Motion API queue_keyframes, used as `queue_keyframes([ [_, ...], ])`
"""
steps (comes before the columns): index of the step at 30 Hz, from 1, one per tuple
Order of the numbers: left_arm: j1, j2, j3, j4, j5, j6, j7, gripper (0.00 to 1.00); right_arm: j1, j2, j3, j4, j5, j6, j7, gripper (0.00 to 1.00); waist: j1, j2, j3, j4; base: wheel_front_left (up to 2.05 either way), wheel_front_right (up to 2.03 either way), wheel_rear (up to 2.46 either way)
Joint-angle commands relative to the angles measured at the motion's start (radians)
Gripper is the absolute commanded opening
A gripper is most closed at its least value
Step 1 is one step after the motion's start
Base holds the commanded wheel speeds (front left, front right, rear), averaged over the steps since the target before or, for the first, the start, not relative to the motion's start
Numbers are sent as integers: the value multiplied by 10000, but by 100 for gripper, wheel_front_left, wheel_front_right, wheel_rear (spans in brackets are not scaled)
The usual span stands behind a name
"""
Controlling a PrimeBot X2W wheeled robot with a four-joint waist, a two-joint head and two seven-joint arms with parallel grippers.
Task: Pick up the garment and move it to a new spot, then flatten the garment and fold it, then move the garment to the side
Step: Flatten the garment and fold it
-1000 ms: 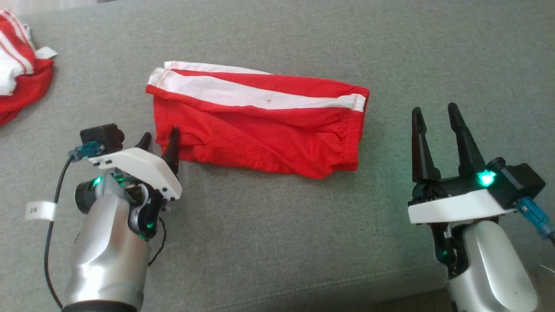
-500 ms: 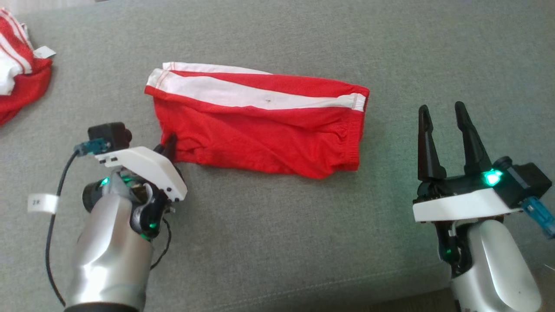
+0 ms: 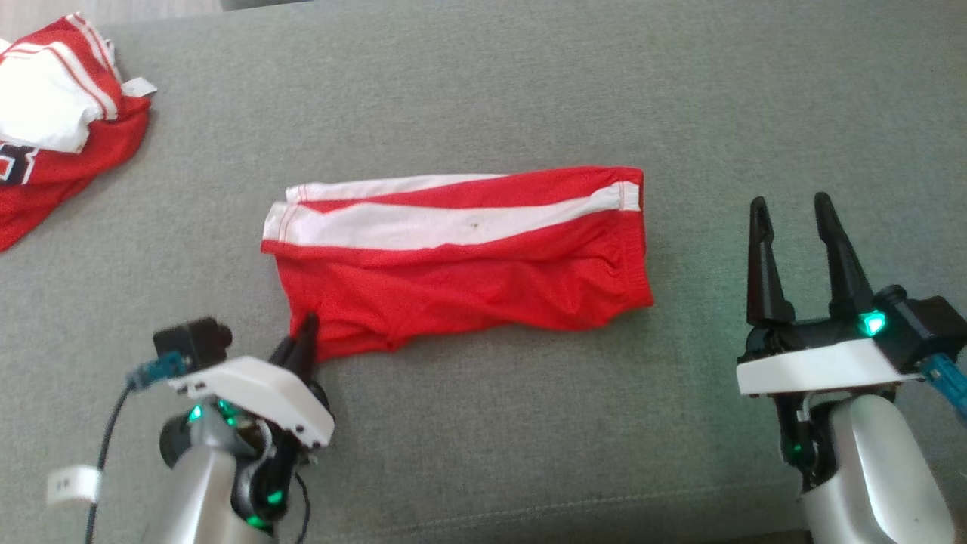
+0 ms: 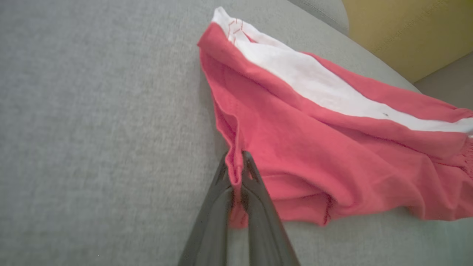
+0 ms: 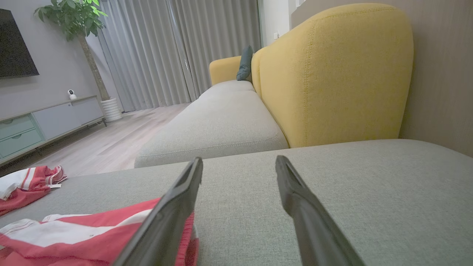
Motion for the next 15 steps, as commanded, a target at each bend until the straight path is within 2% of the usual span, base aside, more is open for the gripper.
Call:
queue_keyframes([
  [1,-166,70,265,-428,-111,82,-126,0,-148,7,174,-302,-75,67,-27,100,0,0,16,44,0,0,0],
  [4,6,32,145,-715,-195,233,-398,0,-219,7,173,-281,-102,67,37,100,0,0,34,105,0,0,0],
  [5,15,23,88,-789,-222,239,-528,15,-241,7,177,-263,-105,67,50,100,0,0,30,122,0,0,0],
  [6,5,15,35,-861,-244,253,-673,48,-259,7,181,-242,-108,67,61,100,0,0,20,138,0,0,0],
  [7,-16,9,-37,-927,-242,253,-812,93,-269,7,181,-222,-111,67,71,100,0,0,5,154,0,0,0],
  [8,-42,4,-107,-990,-223,249,-956,100,-278,7,174,-197,-113,67,78,100,0,0,-21,170,0,0,0],
  [15,-197,86,-314,-1488,546,366,-2523,100,-249,7,48,2,-152,67,201,100,0,0,-473,294,0,0,0],
])
